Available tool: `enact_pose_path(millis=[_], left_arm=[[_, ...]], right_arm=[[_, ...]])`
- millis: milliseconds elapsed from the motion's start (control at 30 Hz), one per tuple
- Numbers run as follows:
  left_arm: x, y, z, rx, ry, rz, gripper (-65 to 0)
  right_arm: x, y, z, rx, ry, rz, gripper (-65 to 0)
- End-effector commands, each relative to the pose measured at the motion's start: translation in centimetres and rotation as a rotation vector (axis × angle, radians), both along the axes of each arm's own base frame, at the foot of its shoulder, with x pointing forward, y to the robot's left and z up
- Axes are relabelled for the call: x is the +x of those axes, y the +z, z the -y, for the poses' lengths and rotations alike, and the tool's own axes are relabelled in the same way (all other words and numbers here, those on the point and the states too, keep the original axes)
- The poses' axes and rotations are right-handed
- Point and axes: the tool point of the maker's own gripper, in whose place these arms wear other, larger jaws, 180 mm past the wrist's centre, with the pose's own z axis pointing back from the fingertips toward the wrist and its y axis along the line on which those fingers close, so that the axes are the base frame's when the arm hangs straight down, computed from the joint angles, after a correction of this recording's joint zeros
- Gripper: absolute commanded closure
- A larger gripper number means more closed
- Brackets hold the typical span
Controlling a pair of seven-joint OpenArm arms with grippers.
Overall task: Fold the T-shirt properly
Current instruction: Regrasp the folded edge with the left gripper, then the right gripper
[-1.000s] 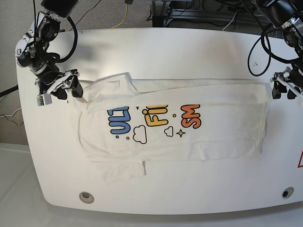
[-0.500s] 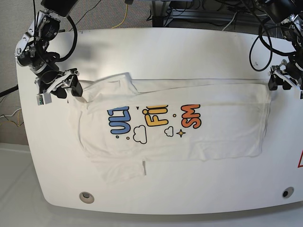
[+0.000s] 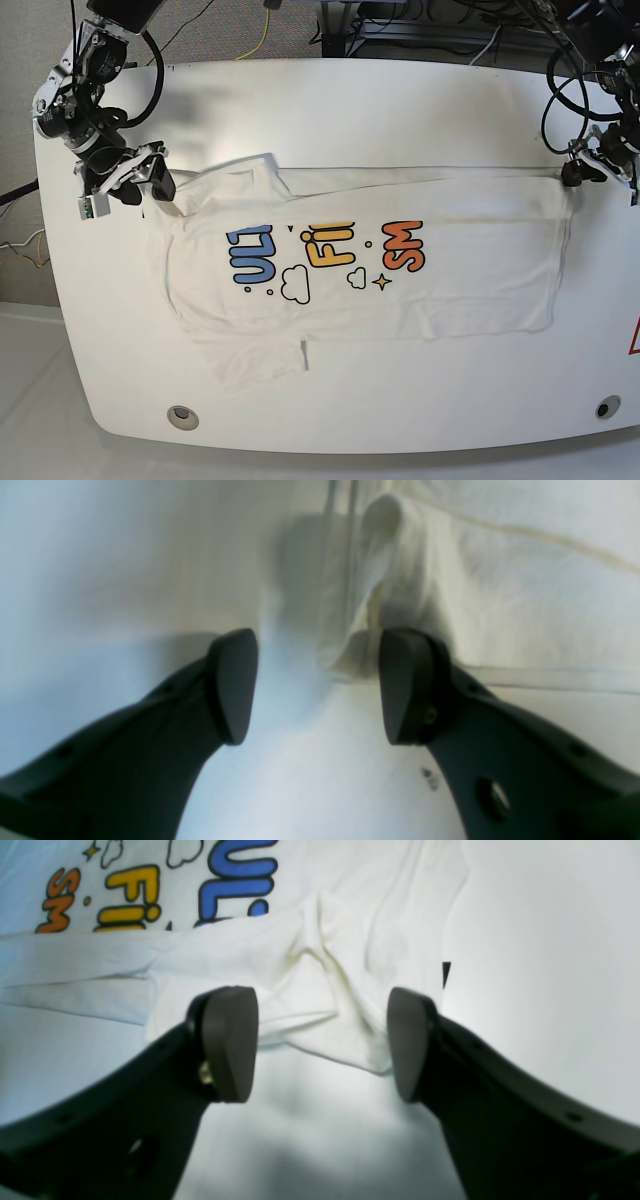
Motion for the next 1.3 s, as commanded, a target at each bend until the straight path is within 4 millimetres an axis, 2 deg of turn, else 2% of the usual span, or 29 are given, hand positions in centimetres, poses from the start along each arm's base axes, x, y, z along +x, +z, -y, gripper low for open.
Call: enact_pose_path(millis=[0,367,733,800,900,1000,1267], left_arm=[[1.5,1.5,-0.4,0.019,-0.015,0.051,-36.6],[2.6,0.5,2.8,-0.025,-0.070,0.051,-36.5],[2.5,0.3,3.1,-0.031,-0.071,0.047,-35.0],[2.5,0.3,3.1,-0.031,-0.071,0.047,-30.1],[2.5,0.4,3.0,-0.029,-0.072,0.047,-16.0],[2.5,0.4,2.9,-0.026,-0.072,0.046,-5.3],[2.3,0.3,2.8,-0.024,-0.072,0.041,-6.7]], right_arm=[[1.0,2.2,0.2,-0.016,0.008,0.081,-38.8],[1.0,2.4,0.3,-0.021,0.011,0.083,-38.8],[0.4,1.9,0.3,-0.021,0.011,0.065,-38.8],[0.4,1.8,0.3,-0.020,0.010,0.064,-38.8],[0.4,1.8,0.3,-0.020,0.010,0.064,-38.8],[0.4,1.8,0.2,-0.019,0.010,0.064,-38.8],[0.4,1.7,0.2,-0.016,0.009,0.060,-38.8]])
